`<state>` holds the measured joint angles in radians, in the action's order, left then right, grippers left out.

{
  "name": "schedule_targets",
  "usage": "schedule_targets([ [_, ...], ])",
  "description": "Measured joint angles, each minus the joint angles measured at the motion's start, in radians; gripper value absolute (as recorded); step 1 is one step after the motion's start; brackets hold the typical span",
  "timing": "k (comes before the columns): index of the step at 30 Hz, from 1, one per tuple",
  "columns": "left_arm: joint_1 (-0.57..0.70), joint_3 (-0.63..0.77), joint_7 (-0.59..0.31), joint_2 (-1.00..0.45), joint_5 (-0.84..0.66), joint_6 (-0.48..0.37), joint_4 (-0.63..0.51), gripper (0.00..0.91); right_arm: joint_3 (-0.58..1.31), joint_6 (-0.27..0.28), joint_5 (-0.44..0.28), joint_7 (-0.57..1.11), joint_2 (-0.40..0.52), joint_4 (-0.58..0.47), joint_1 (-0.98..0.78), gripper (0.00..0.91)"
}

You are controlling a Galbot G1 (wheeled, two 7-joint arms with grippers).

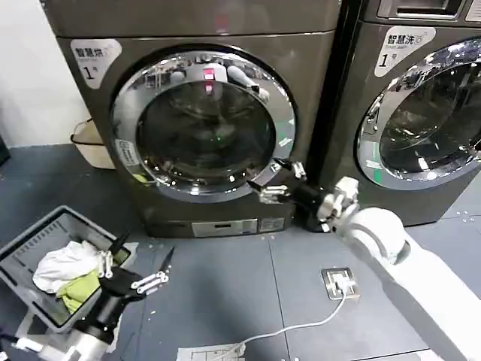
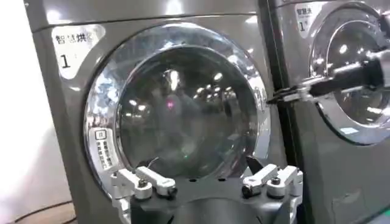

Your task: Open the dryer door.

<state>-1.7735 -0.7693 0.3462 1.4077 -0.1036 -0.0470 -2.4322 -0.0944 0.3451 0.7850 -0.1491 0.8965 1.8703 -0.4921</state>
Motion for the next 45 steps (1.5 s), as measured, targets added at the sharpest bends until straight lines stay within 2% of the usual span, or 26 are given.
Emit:
schedule_targets([
  [21, 0.002, -0.007, 0.0, 0.004, 0.0, 0.001, 0.001, 0.907, -0.191, 0.011, -0.007, 0.038, 0.176, -0.184, 0.192, 0.907],
  [45, 0.008, -0.01, 0.0, 0.004, -0.003, 0.004, 0.011, 0.907, -0.301, 0.017, -0.082, 0.063, 0.385, -0.372, 0.318, 0.907],
])
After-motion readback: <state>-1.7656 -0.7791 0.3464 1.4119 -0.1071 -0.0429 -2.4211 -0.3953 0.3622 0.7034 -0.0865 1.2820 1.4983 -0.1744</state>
